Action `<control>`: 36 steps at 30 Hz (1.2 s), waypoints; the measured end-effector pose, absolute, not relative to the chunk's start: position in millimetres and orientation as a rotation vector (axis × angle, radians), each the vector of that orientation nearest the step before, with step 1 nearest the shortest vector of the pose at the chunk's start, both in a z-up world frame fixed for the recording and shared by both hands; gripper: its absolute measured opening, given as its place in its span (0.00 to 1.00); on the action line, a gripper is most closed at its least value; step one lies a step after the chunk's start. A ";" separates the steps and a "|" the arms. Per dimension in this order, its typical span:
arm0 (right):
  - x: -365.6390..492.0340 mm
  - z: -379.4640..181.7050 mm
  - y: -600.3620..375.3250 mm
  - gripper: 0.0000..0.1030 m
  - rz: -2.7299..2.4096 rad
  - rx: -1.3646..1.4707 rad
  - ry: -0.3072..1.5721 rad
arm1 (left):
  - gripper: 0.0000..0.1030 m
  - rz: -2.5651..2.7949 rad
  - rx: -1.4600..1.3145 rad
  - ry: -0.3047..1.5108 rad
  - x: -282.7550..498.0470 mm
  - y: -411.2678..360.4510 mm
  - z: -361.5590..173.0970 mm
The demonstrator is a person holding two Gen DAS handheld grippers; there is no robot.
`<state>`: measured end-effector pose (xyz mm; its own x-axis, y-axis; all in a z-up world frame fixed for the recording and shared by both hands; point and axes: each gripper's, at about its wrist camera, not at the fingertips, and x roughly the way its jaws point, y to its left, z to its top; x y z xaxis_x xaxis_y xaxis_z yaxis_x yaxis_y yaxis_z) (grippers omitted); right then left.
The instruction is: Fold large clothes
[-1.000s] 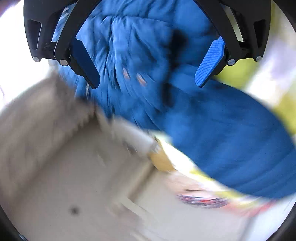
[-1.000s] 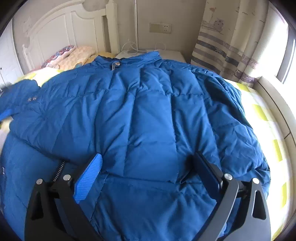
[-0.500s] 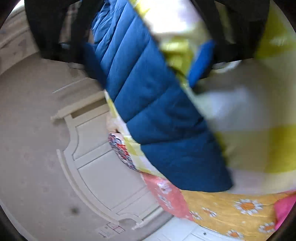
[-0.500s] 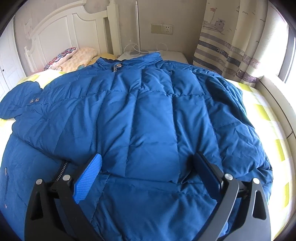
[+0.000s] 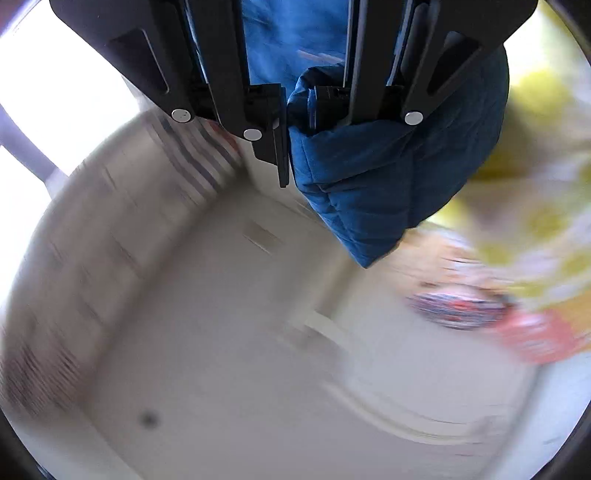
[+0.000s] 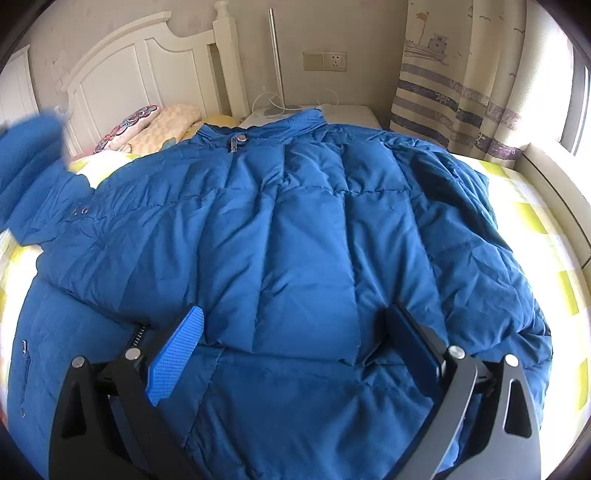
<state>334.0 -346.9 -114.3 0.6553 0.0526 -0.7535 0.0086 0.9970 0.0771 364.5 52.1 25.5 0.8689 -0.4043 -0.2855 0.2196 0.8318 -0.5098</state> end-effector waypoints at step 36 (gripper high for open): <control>333.4 -113.0 -345.1 0.94 0.030 0.070 0.861 | 0.88 0.013 -0.168 0.938 379.4 13.1 -118.8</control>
<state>333.4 -345.1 -113.0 0.6517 0.0545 -0.7565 0.0017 0.9973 0.0733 379.4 13.1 -118.8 0.5920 -0.0621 -0.8036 -0.0837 0.9869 -0.1380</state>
